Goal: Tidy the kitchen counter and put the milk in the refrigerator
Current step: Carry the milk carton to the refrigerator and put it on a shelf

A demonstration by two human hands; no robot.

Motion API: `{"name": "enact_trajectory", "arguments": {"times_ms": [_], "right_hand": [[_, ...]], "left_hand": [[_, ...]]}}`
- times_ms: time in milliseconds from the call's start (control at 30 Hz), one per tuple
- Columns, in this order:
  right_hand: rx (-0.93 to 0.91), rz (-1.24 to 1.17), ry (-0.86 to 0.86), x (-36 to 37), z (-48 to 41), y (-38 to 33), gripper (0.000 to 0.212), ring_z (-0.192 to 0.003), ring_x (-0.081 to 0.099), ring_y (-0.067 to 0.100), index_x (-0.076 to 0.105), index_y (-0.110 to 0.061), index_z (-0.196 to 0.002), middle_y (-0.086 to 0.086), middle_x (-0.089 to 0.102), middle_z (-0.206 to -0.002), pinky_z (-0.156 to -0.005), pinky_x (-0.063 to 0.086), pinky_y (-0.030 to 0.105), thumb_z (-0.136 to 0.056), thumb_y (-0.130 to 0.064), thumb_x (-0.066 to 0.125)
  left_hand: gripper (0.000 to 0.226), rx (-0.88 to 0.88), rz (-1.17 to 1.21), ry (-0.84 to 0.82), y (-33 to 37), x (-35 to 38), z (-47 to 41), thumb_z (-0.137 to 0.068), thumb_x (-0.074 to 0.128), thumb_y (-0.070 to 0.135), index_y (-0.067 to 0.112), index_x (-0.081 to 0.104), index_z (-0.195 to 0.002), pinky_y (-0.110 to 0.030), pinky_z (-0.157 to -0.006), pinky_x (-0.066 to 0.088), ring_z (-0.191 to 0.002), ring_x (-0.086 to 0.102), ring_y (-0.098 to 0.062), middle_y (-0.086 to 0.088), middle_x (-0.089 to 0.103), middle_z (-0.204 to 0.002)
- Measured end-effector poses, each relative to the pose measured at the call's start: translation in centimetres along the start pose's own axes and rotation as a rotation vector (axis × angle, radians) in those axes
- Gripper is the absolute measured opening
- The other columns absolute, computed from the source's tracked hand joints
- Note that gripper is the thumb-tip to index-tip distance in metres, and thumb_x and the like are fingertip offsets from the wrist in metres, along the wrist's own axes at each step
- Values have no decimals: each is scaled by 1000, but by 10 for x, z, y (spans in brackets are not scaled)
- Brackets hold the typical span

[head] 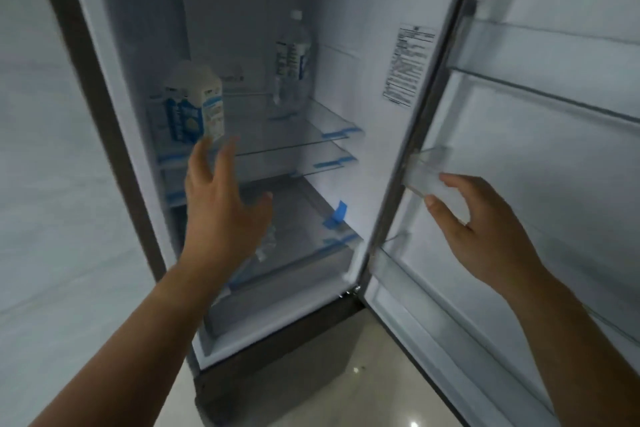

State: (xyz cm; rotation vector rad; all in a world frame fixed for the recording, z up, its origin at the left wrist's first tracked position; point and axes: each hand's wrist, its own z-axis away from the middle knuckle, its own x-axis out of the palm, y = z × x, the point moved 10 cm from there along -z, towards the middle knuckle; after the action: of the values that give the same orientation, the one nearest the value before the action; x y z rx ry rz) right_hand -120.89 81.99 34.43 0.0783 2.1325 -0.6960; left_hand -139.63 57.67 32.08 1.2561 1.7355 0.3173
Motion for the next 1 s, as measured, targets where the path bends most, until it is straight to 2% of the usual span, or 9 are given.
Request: {"name": "enact_trajectory", "arguments": {"times_ms": [67, 167, 333, 467, 533, 633, 767, 900, 1000], "right_hand": [[29, 118, 62, -39, 34, 21, 58, -116, 49, 25, 50, -14, -126, 6, 55, -126, -86, 35, 28, -82, -51, 42], [160, 290, 102, -88, 82, 61, 60, -116, 49, 26, 48, -14, -127, 8, 53, -129, -89, 39, 33, -81, -53, 43], [332, 416, 130, -140, 142, 107, 48, -112, 51, 21, 49, -18, -125, 6, 54, -125, -91, 43, 34, -87, -46, 52], [378, 482, 192, -161, 163, 116, 37, -110, 50, 21, 53, -16, -120, 7, 56, -117, -90, 43, 31, -90, -38, 54], [372, 466, 178, -156, 168, 120, 36, -112, 48, 19, 51, -17, -121, 6, 55, -117, -90, 42, 27, -91, -35, 54], [332, 477, 222, -151, 172, 115, 36, -112, 48, 20, 51, -16, -122, 7, 55, -118, -89, 42, 26, -91, -32, 54], [275, 474, 323, -145, 179, 92, 30, -102, 56, 22, 58, -12, -117, 8, 60, -105, -83, 47, 28, -90, -25, 57], [221, 420, 386, -136, 191, 59, 24, -90, 63, 20, 64, -10, -111, 6, 67, -94, -75, 52, 29, -90, -19, 58], [225, 397, 465, -127, 199, 30, 20, -86, 65, 18, 67, -9, -105, 4, 69, -91, -72, 51, 25, -88, -18, 62]], "left_hand": [[66, 73, 58, -189, 34, 51, 22, -81, 67, 20, 21, 34, -138, -37, -106, 29, -134, 28, -29, -9, 28, -147], [57, 314, 140, -390, 107, 113, 62, -81, 66, 24, 19, 43, -133, -22, -98, 26, -126, 41, -23, -5, 45, -137], [54, 688, 175, -481, 220, 169, 106, -83, 56, 39, 17, 48, -131, -27, -102, 29, -125, 45, -23, -7, 52, -133], [55, 956, 52, -527, 267, 205, 134, -84, 60, 35, 23, 44, -135, -46, -109, 29, -133, 37, -26, -7, 48, -138], [59, 990, 25, -571, 273, 217, 141, -83, 63, 33, 24, 41, -137, -49, -106, 34, -129, 40, -28, -10, 49, -135], [51, 955, 72, -538, 276, 214, 140, -83, 64, 30, 23, 47, -131, -43, -99, 42, -120, 46, -29, -12, 54, -124], [49, 879, 164, -520, 264, 203, 141, -83, 66, 28, 19, 50, -128, -38, -93, 45, -122, 42, -27, -12, 52, -125], [46, 897, 228, -537, 241, 185, 137, -84, 63, 28, 19, 49, -126, -37, -92, 48, -122, 44, -25, -10, 51, -127], [44, 912, 259, -565, 220, 171, 130, -87, 57, 29, 20, 46, -129, -34, -98, 42, -128, 41, -23, -7, 49, -132]]}}
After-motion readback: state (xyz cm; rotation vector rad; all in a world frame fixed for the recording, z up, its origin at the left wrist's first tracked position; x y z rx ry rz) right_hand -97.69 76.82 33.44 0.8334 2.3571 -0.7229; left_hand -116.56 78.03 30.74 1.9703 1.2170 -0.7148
